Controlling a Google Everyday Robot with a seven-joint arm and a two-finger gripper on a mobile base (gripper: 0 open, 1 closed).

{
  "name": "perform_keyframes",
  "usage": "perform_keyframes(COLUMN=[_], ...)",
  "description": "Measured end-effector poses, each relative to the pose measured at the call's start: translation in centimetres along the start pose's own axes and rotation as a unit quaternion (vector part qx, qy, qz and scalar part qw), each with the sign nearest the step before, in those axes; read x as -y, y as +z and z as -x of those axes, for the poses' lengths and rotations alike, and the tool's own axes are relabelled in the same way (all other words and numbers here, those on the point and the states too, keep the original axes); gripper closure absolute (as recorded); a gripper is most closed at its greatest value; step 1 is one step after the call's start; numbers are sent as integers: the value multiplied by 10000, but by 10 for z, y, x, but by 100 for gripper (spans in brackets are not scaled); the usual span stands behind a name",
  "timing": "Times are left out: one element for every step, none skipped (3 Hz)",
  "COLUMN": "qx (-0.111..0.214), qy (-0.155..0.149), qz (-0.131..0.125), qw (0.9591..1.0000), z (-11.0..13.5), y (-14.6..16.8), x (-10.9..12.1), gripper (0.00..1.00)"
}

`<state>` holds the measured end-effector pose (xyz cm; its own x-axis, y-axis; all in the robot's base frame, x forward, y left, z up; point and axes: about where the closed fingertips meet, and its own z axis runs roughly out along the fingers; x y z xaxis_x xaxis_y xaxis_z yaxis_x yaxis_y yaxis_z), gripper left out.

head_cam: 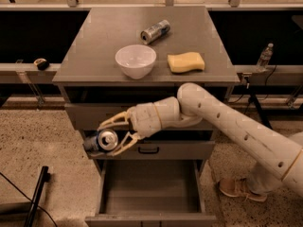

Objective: Pick pepsi can from bottom drawer and place on counter

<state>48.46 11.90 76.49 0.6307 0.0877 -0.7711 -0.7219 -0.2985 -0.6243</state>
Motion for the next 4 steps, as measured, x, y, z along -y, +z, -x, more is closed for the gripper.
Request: perform_keyframes(qx=[-19, 100, 69, 69], qy=[-89, -176, -320, -320], qz=[-86, -339, -783, -782], qw=[9999, 9992, 9964, 9964], z=[33, 56, 74, 74], y=[5, 5, -4, -4], x=[45, 79, 116, 116], gripper=[100, 100, 100, 100])
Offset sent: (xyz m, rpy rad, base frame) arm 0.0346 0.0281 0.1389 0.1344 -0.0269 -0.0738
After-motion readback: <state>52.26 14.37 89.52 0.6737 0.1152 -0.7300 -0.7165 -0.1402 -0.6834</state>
